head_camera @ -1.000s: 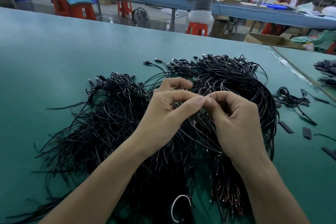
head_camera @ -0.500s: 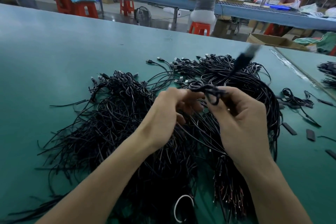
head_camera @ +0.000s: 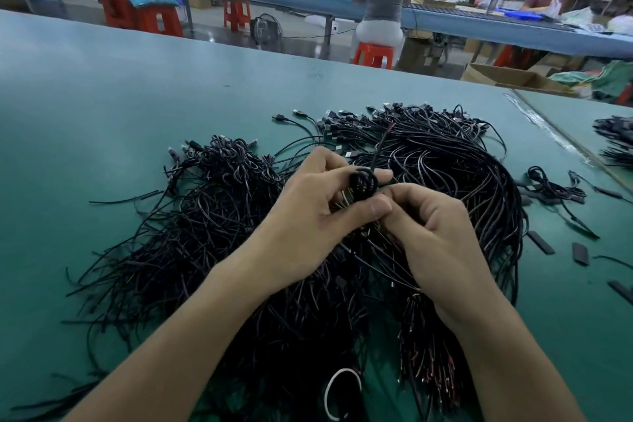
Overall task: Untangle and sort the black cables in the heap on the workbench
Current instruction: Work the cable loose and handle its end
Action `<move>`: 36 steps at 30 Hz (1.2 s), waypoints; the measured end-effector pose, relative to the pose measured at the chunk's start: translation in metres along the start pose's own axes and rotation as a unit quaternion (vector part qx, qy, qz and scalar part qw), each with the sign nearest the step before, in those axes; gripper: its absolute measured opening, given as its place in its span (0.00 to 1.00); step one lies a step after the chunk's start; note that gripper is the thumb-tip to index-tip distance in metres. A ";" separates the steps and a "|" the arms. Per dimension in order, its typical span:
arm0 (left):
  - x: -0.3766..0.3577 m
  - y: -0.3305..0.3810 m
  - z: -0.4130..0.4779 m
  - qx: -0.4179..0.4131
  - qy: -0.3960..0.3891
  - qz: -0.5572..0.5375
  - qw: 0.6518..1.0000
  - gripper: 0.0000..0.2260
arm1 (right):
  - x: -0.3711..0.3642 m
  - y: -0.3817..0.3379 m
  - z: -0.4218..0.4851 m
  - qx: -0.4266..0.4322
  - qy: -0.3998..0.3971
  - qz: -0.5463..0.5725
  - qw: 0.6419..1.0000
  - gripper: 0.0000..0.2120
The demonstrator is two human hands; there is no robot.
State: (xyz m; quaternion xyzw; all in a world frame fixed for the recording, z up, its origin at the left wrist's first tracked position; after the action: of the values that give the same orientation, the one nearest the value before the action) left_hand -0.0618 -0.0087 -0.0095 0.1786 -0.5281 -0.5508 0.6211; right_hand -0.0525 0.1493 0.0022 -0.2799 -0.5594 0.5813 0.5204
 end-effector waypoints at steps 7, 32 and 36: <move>0.001 0.002 -0.003 -0.142 0.035 0.111 0.983 0.12 | 0.005 -0.001 0.000 -0.067 -0.036 0.136 0.988 0.07; 0.056 -0.049 0.014 0.231 0.204 0.189 0.932 0.10 | 0.003 0.030 -0.004 -0.183 -0.009 -0.425 0.886 0.16; 0.072 -0.075 0.019 0.327 0.147 0.266 0.895 0.14 | -0.003 0.028 -0.006 -0.179 -0.021 -0.477 0.860 0.10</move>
State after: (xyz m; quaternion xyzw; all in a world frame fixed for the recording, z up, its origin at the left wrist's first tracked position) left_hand -0.1267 -0.0895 -0.0300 0.3032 -0.6086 -0.1288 0.7219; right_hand -0.0549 0.1534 -0.0266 -0.0548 -0.7295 0.1574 0.6633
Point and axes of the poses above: each hand's wrist, its own z-axis towards the middle knuckle, its own x-axis out of the back of the hand, y = z × x, the point moved 1 cm from there along z, towards the middle knuckle, and after that the axes turned 11 degrees about -y, right-handed, at the moved point
